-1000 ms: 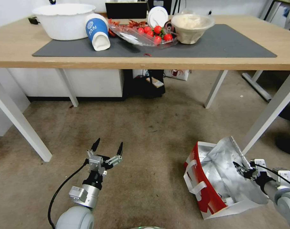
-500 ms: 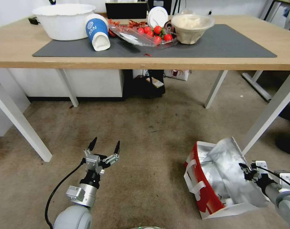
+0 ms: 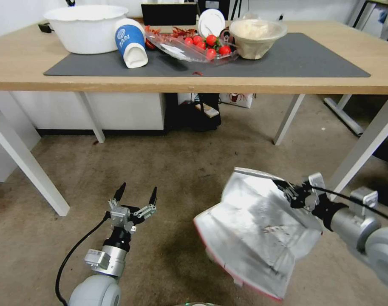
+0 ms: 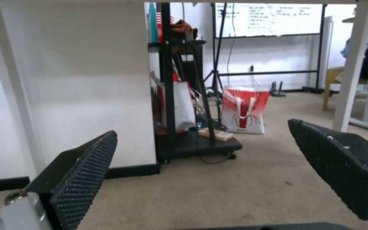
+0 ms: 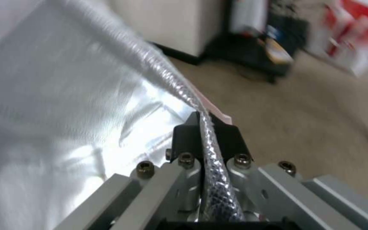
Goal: Pick up the food delivery bag from the floor and place it on the table.
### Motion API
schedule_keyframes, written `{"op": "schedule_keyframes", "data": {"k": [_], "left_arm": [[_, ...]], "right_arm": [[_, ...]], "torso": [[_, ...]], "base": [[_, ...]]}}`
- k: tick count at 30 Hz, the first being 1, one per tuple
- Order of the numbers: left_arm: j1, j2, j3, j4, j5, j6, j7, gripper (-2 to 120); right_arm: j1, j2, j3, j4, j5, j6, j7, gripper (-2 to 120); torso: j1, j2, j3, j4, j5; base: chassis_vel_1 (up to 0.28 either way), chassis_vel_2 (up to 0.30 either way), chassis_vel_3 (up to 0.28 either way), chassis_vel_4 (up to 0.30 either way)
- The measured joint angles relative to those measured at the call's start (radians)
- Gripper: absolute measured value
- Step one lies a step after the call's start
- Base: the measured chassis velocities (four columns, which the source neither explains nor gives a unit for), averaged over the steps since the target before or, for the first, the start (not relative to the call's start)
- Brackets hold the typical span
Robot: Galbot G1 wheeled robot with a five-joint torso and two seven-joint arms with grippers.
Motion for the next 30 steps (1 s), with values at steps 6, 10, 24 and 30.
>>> {"op": "schedule_keyframes", "data": {"k": [6, 10, 24, 30], "left_arm": [[0.000, -0.002, -0.015, -0.003, -0.014, -0.008, 0.003, 100], [-0.003, -0.002, -0.049, -0.008, -0.061, -0.013, 0.061, 100], [0.001, 0.008, -0.075, -0.016, -0.075, 0.028, 0.087, 100], [-0.001, 0.009, -0.080, -0.018, -0.074, 0.032, 0.087, 100]], "right_arm": [[0.022, -0.136, 0.021, 0.058, 0.033, -0.013, 0.001, 0], [0.027, -0.164, 0.022, 0.057, 0.034, -0.013, -0.002, 0], [0.020, -0.193, 0.019, 0.049, 0.044, -0.010, -0.012, 0], [0.025, -0.216, 0.021, 0.047, 0.055, 0.000, -0.022, 0]], "torso": [[0.000, 0.000, 0.000, 0.0001, 0.0004], [0.000, 0.001, 0.000, 0.0000, 0.0004], [0.001, 0.034, 0.030, 0.0000, 0.0002], [0.004, 0.063, 0.056, 0.0000, 0.0002]], "base": [[0.000, 0.000, 0.000, 0.000], [0.000, 0.000, 0.000, 0.000], [0.000, 0.000, 0.000, 0.000], [0.000, 0.000, 0.000, 0.000]]}}
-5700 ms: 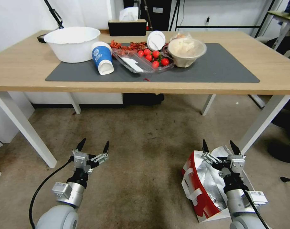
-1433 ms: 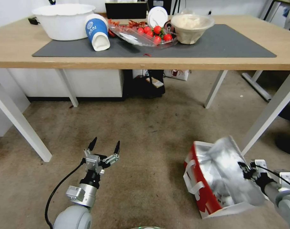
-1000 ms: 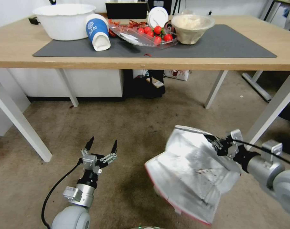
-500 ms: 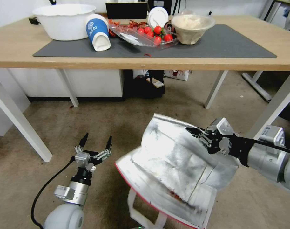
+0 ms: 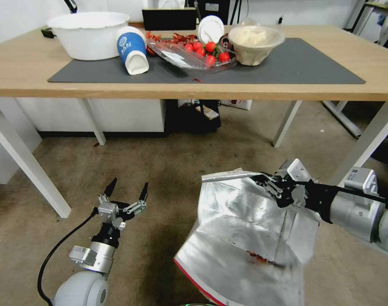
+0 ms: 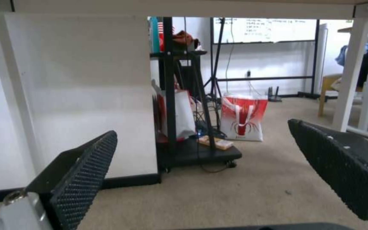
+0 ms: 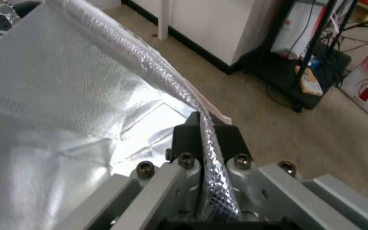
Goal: Pick up the food delivery bag from the floor and place it on the table.
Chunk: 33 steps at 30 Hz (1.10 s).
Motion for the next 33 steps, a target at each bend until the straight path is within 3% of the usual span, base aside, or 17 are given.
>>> {"op": "schedule_keyframes", "data": {"k": [33], "left_arm": [[-0.001, 0.005, -0.004, -0.014, 0.000, 0.021, 0.011, 100]], "right_arm": [[-0.009, -0.010, -0.012, -0.002, 0.030, 0.102, -0.105, 0]], "torso": [[0.024, 0.133, 0.111, 0.0001, 0.0001]], "base": [[0.000, 0.000, 0.000, 0.000]]}}
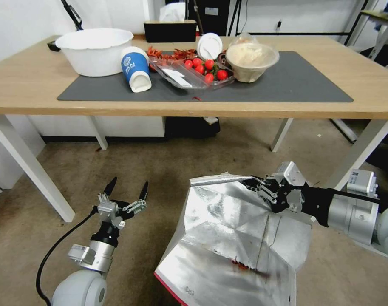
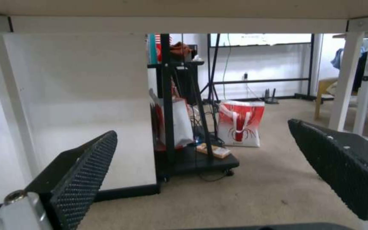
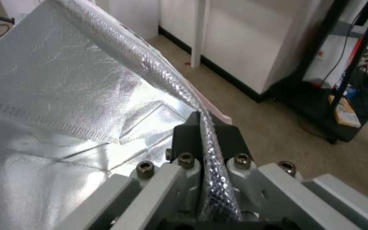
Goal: Pick up the food delivery bag from the floor and place it on the table.
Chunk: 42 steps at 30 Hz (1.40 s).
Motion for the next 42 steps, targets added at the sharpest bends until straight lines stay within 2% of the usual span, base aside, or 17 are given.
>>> {"op": "schedule_keyframes", "data": {"k": [15, 28, 42], "left_arm": [[0.013, 0.003, -0.005, -0.009, 0.016, 0.021, -0.014, 100], [0.037, 0.009, -0.026, -0.045, 0.050, 0.119, -0.059, 100], [0.038, 0.005, -0.032, -0.053, 0.052, 0.126, -0.068, 100]], "right_arm": [[-0.008, 0.002, -0.008, 0.000, -0.007, 0.018, -0.034, 0], [-0.009, 0.009, -0.007, 0.000, -0.022, 0.034, -0.053, 0], [-0.012, 0.005, -0.009, 0.000, -0.011, 0.075, -0.082, 0]], "torso": [[0.017, 0.060, 0.044, 0.0000, -0.0001], [0.034, 0.115, 0.081, -0.0001, 0.0000], [0.051, 0.170, 0.120, 0.0000, 0.0000]], "base": [[0.000, 0.000, 0.000, 0.000], [0.000, 0.000, 0.000, 0.000], [0.000, 0.000, 0.000, 0.000]]}}
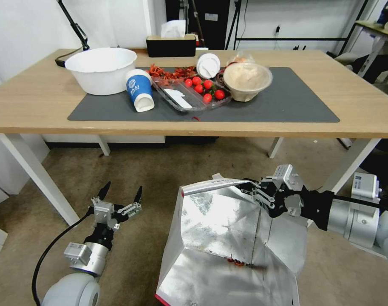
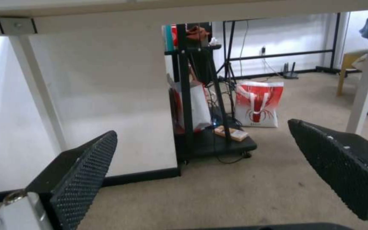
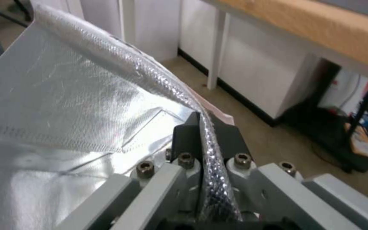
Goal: Pick up the food delivery bag from the floor and place it on the table.
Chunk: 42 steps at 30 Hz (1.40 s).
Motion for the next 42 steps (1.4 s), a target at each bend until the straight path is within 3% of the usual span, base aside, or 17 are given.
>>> {"op": "schedule_keyframes", "data": {"k": [26, 42], "left_arm": [[0.002, -0.003, -0.017, 0.007, 0.000, -0.002, -0.007, 100], [-0.006, 0.002, -0.020, 0.011, -0.004, -0.001, -0.003, 100]], "right_arm": [[-0.003, 0.000, -0.003, 0.000, 0.018, 0.021, -0.031, 0], [-0.004, -0.002, 0.003, 0.000, 0.021, 0.033, -0.035, 0]], "torso": [[0.029, 0.083, 0.054, -0.0001, 0.0001], [0.063, 0.170, 0.108, -0.0001, 0.0000]], "base": [[0.000, 0.000, 0.000, 0.000], [0.000, 0.000, 0.000, 0.000]]}}
